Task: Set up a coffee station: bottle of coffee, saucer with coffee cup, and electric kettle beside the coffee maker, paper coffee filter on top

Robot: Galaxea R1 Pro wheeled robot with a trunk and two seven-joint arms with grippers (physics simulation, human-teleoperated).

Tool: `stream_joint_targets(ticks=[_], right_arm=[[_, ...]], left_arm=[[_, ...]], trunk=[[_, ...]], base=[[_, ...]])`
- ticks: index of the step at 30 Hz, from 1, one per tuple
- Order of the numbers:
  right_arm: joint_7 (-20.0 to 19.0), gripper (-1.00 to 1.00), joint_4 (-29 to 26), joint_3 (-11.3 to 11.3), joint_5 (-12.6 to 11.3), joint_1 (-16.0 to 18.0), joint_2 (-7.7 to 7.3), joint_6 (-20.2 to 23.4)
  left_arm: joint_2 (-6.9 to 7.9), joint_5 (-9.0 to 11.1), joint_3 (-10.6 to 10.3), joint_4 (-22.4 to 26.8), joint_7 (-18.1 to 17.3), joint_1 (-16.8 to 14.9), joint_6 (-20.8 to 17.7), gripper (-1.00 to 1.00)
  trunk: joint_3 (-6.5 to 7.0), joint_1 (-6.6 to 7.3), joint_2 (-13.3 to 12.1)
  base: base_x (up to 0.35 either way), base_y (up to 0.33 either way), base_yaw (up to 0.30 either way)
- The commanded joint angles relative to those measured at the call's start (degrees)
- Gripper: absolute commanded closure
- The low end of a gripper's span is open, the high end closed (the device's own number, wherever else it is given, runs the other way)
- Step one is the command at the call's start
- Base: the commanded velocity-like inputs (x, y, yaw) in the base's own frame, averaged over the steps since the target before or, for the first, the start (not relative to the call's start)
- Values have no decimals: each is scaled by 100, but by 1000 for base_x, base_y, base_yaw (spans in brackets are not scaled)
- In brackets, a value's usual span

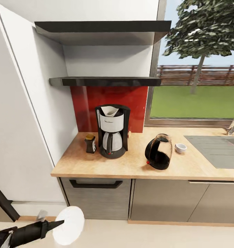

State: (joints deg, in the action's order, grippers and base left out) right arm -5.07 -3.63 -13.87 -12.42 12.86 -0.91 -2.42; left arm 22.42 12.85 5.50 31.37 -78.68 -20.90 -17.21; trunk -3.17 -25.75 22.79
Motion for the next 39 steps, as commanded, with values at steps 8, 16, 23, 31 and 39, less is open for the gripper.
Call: stream_joint_targets(ticks=[8,16,23,31,39], right_arm=[[-21,-100,3,-45,-57,6,3,-30],[-23,-100,5,-64,-63,10,56,-28],[-28,-100,19,-48,-67,22,17,-22],[-21,-100,20,-49,-68,23,4,-22],[-12,-100,27,-55,-68,23,-1,-22]], left_arm=[[-2,59,23,1844,-92,-29,-1727,100],[-102,298,184,2038,-10,-48,-2098,100],[9,524,70,2020,-231,7,-2001,100],[-216,785,79,2030,-162,-186,-2225,100],[-475,1039,116,2073,99,-443,-2525,100]], trunk=[[-14,-3,12],[-13,-3,12],[-13,-3,12],[-13,-3,12],[-13,-3,12]], base=[[0,0,0],[0,0,0],[0,0,0],[0,0,0],[0,0,0]])
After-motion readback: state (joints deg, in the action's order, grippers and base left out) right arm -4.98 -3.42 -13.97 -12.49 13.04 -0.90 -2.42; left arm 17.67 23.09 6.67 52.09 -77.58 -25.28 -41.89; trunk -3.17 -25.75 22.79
